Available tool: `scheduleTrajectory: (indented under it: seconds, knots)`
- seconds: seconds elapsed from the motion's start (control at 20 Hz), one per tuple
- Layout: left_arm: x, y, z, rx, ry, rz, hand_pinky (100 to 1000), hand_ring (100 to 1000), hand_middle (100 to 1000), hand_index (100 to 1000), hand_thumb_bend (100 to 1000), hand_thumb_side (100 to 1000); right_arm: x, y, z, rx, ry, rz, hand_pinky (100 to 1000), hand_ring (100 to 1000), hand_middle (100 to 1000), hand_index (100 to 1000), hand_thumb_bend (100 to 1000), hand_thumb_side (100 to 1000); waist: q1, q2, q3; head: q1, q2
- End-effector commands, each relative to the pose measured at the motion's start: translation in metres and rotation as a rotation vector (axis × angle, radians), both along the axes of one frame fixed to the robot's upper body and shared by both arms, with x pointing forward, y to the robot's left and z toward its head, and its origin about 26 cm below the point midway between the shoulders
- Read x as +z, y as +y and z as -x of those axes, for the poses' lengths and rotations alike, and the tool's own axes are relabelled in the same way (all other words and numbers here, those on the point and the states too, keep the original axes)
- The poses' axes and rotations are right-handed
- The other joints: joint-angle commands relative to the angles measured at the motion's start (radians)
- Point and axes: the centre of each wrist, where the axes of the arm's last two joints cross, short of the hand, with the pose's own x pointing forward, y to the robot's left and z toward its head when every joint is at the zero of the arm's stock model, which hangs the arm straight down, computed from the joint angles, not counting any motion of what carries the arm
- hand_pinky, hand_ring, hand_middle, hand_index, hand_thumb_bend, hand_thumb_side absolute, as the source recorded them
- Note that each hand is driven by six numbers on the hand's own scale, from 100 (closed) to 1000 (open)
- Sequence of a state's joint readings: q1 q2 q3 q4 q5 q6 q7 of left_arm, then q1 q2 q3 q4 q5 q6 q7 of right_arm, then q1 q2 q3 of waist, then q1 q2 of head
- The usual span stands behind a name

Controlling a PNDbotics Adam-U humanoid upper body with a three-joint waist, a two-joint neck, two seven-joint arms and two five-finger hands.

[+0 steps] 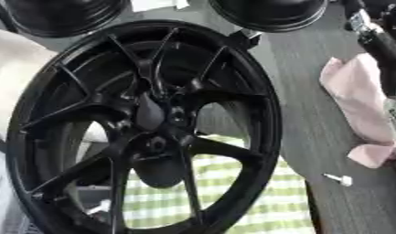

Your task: Pull the pin out of the wheel hub.

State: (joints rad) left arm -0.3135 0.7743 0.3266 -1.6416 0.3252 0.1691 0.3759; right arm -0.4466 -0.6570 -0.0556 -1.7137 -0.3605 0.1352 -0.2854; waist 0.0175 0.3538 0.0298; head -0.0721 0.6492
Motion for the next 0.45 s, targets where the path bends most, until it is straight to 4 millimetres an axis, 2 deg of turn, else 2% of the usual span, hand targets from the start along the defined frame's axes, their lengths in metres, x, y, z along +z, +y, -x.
scheduleTrajectory:
  seconds: [0.05,0.3,0.45]
  knots:
    - [0.0,-0.02,0.001,-0.053,-0.114,0.129,696,725,620,778,748,460,0.015,-0.001,0.003,0.004,-0.043,0.016,948,729,669,779,325,455,-0.001,-0.026,-0.002,0.005,-0.016]
    - [-0.031,-0.039,-0.001,-0.111,-0.115,0.247,690,710,608,768,734,447,0.016,0.002,0.002,0.015,-0.048,0.009,946,728,669,780,307,468,-0.007,-0.019,-0.007,0.007,-0.031]
    - [-0.044,-0.047,-0.001,-0.128,-0.134,0.292,689,711,608,766,721,433,0.015,0.004,0.001,0.024,-0.04,0.011,946,728,669,781,371,448,-0.01,-0.019,-0.013,0.009,-0.023]
